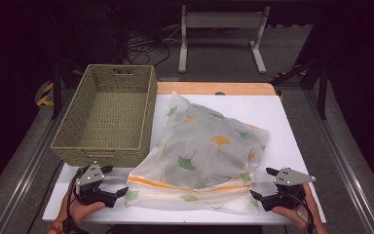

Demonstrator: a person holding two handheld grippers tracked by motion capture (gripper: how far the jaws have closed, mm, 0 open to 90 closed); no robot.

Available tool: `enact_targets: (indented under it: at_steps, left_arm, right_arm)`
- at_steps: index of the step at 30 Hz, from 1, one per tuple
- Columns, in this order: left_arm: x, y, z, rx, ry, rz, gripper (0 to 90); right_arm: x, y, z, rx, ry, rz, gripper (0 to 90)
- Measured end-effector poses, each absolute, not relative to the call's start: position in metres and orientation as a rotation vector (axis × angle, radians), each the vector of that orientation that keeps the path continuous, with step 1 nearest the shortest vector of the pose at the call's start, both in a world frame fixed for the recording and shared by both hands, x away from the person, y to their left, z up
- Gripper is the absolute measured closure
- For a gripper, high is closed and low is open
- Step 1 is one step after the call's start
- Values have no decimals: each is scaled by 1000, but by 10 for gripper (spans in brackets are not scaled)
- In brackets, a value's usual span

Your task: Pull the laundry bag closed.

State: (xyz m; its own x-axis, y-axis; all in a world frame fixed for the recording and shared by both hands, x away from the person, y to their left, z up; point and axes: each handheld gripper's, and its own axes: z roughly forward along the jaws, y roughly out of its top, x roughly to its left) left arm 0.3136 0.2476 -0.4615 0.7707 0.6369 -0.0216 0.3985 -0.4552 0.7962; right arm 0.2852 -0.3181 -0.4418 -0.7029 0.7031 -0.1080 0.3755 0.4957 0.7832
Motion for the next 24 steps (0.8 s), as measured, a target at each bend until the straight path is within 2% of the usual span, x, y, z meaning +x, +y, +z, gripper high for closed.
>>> enact_targets:
  at_steps: [24]
  left_arm:
    - [317, 238, -463, 2143, 753, 349, 61]
  right_arm:
    - [280, -323, -436, 881, 2317, 1127, 74]
